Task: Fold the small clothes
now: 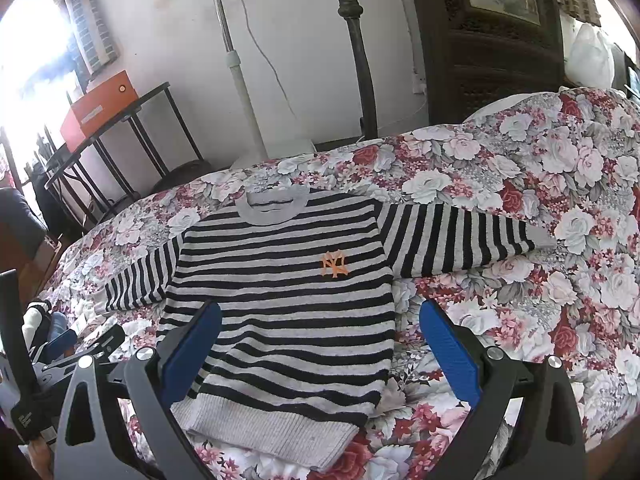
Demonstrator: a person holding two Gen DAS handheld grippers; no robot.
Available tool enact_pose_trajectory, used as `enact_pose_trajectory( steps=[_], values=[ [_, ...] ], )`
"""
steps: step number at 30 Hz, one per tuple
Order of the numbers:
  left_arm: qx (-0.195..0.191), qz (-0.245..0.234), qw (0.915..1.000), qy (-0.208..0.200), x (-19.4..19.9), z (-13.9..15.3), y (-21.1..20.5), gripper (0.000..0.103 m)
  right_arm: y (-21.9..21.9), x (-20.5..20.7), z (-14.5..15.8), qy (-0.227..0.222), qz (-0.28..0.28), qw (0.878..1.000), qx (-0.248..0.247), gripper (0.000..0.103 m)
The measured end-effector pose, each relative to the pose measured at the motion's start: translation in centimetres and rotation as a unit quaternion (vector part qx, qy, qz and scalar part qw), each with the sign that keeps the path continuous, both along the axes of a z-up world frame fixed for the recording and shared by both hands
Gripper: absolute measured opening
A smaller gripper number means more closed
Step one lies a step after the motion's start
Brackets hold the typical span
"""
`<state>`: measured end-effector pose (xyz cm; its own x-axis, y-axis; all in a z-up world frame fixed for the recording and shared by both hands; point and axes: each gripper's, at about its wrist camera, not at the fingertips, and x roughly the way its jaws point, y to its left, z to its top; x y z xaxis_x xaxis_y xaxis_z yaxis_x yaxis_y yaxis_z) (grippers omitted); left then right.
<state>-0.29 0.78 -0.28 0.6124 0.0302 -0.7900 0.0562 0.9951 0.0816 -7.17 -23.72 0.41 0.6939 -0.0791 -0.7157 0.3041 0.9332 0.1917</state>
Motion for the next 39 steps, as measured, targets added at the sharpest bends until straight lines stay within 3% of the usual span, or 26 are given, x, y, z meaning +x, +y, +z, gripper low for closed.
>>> enact_pose_trajectory(
  steps=[7, 9, 11, 13, 16, 18, 21, 23, 25, 27, 29, 30, 31, 33, 36, 39],
  values=[
    [-0.004, -0.006, 0.9999, 0.008, 0.1, -0.4, 0.3, 0.098, -0.2, -0.1, -0.3, 0.006, 0.002, 1.0, -0.001, 0.1],
    [-0.012, -0.013, 0.9992, 0.035, 0.7, -1.6, 1.3, 0.098, -0.4, 0.0, -0.9, 0.014, 0.009, 1.0, -0.004, 0.1],
    [-0.044, -0.024, 0.9947, 0.09, 1.6, -3.6, 3.0, 0.098, -1.0, 0.3, -2.1, 0.038, 0.021, 0.999, 0.009, 0.099],
    [-0.096, -0.04, 0.985, 0.137, 2.5, -5.7, 4.7, 0.098, -1.9, 0.6, -3.5, 0.056, 0.037, 0.996, 0.05, 0.099],
    [-0.129, -0.034, 0.9684, 0.211, 3.6, -9.6, 6.6, 0.098, -3.7, 0.8, -6.7, 0.095, 0.033, 0.983, 0.15, 0.099],
    [-0.178, -0.039, 0.9559, 0.231, 4.0, -11.2, 7.5, 0.098, -4.8, 0.5, -9.0, 0.101, 0.027, 0.967, 0.233, 0.099],
    [-0.206, -0.038, 0.9425, 0.261, 4.5, -13.9, 8.0, 0.098, -5.3, -0.3, -12.4, 0.128, 0.0, 0.942, 0.31, 0.1],
    [-0.238, -0.034, 0.9271, 0.288, 4.6, -15.1, 8.3, 0.098, -5.0, -1.0, -14.1, 0.137, -0.003, 0.931, 0.339, 0.1],
    [-0.263, -0.037, 0.9169, 0.298, 5.0, -15.6, 8.1, 0.098, -4.4, -1.2, -14.9, 0.142, -0.002, 0.932, 0.334, 0.1],
    [-0.271, -0.04, 0.9114, 0.307, 5.2, -16.5, 7.4, 0.098, -3.7, -0.4, -15.1, 0.135, 0.014, 0.936, 0.324, 0.1],
    [-0.266, -0.039, 0.9111, 0.312, 5.7, -16.7, 6.4, 0.098, -2.8, 0.6, -15.5, 0.136, 0.024, 0.937, 0.322, 0.099],
    [-0.264, -0.04, 0.9118, 0.312, 6.0, -16.8, 5.6, 0.098, -2.6, 1.4, -15.4, 0.135, 0.03, 0.938, 0.317, 0.089],
    [-0.267, -0.041, 0.9117, 0.309, 6.2, -16.9, 5.2, 0.098, -2.5, 1.6, -15.0, 0.119, 0.04, 0.94, 0.317, 0.048],
    [-0.27, -0.037, 0.9168, 0.292, 7.0, -16.5, 4.2, 0.097, -3.5, 1.5, -13.3, 0.062, 0.046, 0.94, 0.334, 0.013],
    [-0.281, -0.058, 0.9226, 0.258, 7.3, -14.7, 2.9, 0.097, -5.8, 0.7, -12.4, 0.037, -0.003, 0.954, 0.298, 0.013],
    [-0.27, -0.081, 0.9267, 0.248, 7.3, -13.8, 1.7, 0.097, -6.0, 0.6, -13.9, 0.069, -0.003, 0.944, 0.323, 0.016]
  ],
)
